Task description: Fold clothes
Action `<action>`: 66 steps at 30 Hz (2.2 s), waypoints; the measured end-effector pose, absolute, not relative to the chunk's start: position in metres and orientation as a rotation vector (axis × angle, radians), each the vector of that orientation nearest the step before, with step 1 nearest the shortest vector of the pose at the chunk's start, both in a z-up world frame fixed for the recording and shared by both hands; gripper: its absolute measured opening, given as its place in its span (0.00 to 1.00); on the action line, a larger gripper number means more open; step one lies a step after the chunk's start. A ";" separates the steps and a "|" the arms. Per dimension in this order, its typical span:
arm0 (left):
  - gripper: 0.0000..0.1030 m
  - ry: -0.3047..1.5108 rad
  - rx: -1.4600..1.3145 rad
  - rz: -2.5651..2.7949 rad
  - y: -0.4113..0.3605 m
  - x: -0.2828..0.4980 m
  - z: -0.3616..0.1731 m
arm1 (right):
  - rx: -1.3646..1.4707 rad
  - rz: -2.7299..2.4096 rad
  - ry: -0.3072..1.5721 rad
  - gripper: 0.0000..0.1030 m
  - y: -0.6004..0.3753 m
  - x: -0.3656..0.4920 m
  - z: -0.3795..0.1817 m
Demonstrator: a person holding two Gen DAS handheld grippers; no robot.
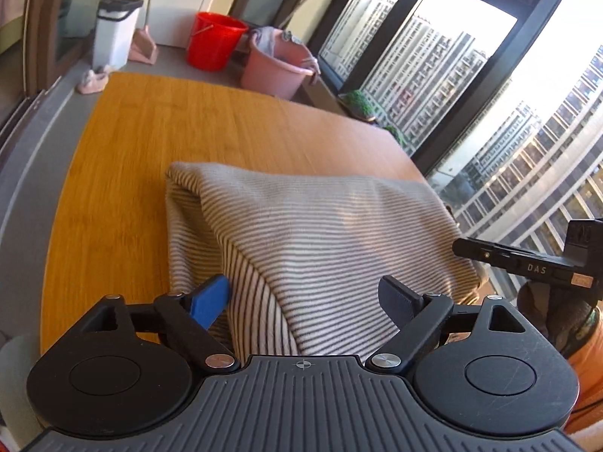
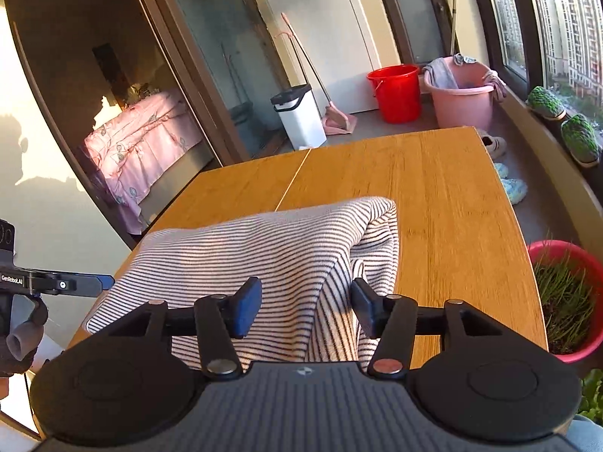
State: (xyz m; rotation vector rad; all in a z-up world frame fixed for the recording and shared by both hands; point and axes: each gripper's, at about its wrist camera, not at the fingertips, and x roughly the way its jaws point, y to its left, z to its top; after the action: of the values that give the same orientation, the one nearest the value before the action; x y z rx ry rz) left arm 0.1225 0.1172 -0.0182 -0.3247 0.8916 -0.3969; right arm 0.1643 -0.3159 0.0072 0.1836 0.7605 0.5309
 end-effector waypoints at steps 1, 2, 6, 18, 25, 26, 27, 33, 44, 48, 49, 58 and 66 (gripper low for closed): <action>0.86 0.911 -0.342 -0.392 0.117 0.126 -0.025 | 0.185 0.536 0.765 0.52 -0.316 0.163 0.005; 0.84 0.917 -0.362 -0.391 0.118 0.128 -0.030 | 0.186 0.540 0.769 0.52 -0.315 0.162 0.004; 0.75 0.894 -0.379 -0.395 0.116 0.128 -0.035 | 0.184 0.542 0.750 0.54 -0.312 0.160 0.001; 0.37 0.739 -0.324 -0.363 0.118 0.137 -0.005 | 0.118 0.600 0.665 0.17 -0.296 0.162 0.026; 0.41 0.781 -0.244 -0.274 0.114 0.150 -0.029 | 0.098 0.555 0.693 0.18 -0.286 0.181 0.009; 0.43 0.794 -0.242 -0.266 0.117 0.147 -0.036 | 0.102 0.546 0.705 0.18 -0.289 0.180 0.002; 0.47 0.796 -0.246 -0.264 0.120 0.143 -0.038 | 0.109 0.541 0.709 0.22 -0.292 0.179 -0.004; 0.59 0.723 -0.201 -0.234 0.132 0.125 -0.011 | 0.039 0.466 0.643 0.63 -0.308 0.169 0.001; 1.00 0.617 -0.163 -0.439 0.073 0.156 0.003 | 0.321 0.667 0.521 0.99 -0.299 0.179 0.039; 1.00 0.721 -0.301 -0.442 0.084 0.168 -0.036 | 0.368 0.636 0.715 1.00 -0.293 0.199 0.000; 1.00 0.713 -0.290 -0.454 0.085 0.163 -0.037 | 0.366 0.635 0.704 1.00 -0.294 0.199 -0.008; 1.00 0.712 -0.257 -0.435 0.085 0.153 -0.032 | 0.396 0.654 0.684 1.00 -0.296 0.189 -0.014; 1.00 0.725 -0.225 -0.361 0.080 0.189 -0.030 | 0.390 0.658 0.651 1.00 -0.295 0.178 -0.017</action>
State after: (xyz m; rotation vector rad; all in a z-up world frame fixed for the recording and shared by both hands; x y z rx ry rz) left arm 0.1892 0.0797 -0.0302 -0.2249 0.7254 -0.3611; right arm 0.1783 -0.2946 -0.0171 0.3905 0.6512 0.6584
